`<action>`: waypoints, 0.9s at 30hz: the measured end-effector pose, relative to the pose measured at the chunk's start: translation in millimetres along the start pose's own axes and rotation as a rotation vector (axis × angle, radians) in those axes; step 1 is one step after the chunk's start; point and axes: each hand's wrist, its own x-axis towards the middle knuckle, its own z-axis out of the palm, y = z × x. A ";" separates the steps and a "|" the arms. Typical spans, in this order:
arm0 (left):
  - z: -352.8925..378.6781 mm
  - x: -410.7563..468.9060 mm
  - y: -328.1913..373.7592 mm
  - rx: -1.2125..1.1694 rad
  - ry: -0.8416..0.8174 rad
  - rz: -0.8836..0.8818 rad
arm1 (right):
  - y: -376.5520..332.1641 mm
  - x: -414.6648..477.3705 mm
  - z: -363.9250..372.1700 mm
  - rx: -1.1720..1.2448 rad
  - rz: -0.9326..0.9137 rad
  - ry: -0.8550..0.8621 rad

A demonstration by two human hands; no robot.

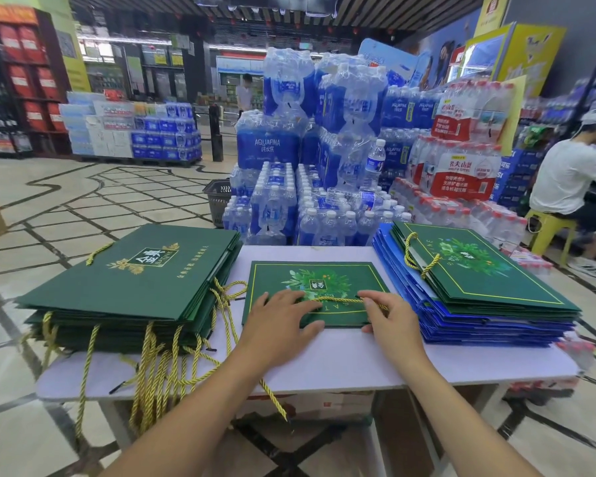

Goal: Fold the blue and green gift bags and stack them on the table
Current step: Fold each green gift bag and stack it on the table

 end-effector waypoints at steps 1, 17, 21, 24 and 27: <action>0.2 -0.1 -0.3 -0.002 -0.001 0.001 | 0.3 -0.6 0.5 -0.041 -0.022 0.012; -0.2 -0.2 0.7 -0.010 -0.003 -0.002 | 6.4 0.6 14.6 -0.579 -0.270 -0.030; -2.8 -1.5 2.0 -0.017 -0.011 -0.003 | 3.1 -1.4 16.2 -0.620 -0.313 -0.049; -3.8 -2.2 2.7 -0.033 -0.011 -0.002 | 4.6 -1.4 16.1 -0.637 -0.301 -0.031; -4.4 -2.6 2.8 -0.038 -0.013 0.002 | 5.6 -1.0 15.5 -0.622 -0.279 -0.041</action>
